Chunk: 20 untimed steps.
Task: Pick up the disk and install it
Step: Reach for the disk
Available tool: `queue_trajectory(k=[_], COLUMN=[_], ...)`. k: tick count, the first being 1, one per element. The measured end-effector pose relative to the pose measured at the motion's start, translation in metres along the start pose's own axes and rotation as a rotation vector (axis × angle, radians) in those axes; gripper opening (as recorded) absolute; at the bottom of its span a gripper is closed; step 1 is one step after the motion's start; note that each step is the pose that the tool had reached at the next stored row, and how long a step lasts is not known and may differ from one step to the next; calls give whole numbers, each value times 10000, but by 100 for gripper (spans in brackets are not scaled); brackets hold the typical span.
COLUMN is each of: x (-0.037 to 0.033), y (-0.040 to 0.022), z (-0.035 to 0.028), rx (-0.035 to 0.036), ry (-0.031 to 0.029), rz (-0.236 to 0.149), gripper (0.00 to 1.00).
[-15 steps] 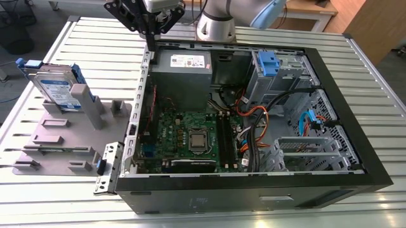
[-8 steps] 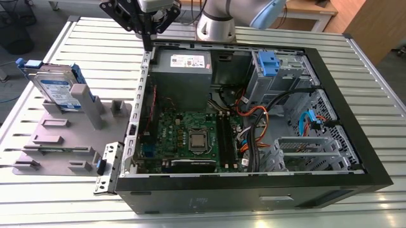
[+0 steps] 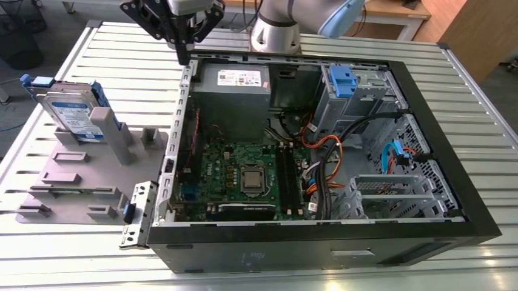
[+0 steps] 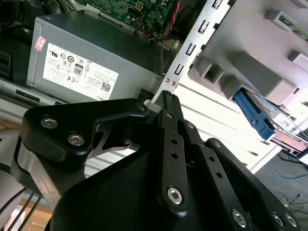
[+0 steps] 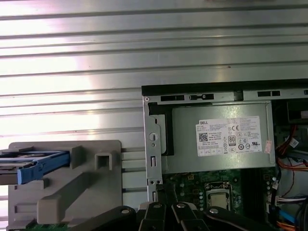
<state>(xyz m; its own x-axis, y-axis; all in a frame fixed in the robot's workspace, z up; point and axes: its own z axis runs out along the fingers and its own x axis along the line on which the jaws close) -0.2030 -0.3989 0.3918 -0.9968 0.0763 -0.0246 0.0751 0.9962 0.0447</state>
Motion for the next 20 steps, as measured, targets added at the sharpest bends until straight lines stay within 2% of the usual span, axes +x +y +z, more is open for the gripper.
queue_trajectory(k=[20], x=[200], y=[-15], z=[-5], rx=[-1], ry=[-1], rz=[0], gripper=[11])
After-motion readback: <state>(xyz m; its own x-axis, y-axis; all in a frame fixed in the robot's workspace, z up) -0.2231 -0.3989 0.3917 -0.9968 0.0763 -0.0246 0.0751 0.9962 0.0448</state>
